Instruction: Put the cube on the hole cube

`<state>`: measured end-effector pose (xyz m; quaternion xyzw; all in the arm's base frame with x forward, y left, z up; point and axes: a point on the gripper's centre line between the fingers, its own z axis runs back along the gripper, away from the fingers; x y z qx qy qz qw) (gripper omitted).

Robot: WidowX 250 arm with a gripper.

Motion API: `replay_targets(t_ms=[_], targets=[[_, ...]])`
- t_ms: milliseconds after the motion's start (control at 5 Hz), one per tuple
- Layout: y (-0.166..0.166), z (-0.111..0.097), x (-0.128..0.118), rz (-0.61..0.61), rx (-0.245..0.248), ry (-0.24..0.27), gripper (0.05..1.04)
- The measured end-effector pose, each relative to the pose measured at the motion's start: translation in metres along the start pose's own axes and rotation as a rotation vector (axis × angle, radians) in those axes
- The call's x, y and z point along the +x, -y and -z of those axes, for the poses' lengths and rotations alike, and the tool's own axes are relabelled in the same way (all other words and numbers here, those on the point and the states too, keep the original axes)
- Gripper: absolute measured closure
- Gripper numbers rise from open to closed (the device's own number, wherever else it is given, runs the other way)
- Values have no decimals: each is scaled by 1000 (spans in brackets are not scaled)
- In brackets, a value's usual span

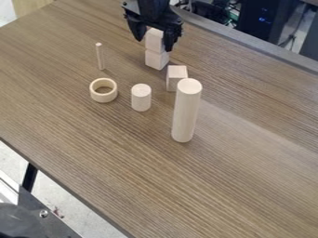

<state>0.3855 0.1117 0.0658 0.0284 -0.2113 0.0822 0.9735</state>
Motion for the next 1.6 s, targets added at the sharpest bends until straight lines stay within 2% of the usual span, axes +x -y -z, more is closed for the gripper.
replay_targets(t_ms=[400, 600, 800, 1000, 1200, 1400, 1600], targets=[[10, -13, 31, 8, -45, 95, 84], [10, -24, 44, 25, -40, 119, 84], [9, -37, 53, 61, 1, 105, 84], [26, -54, 66, 138, 23, 92, 84], [49, -68, 77, 181, -7, 98, 84], [68, -70, 76, 169, -51, 82, 84], [72, -62, 62, 80, -73, 63, 84]])
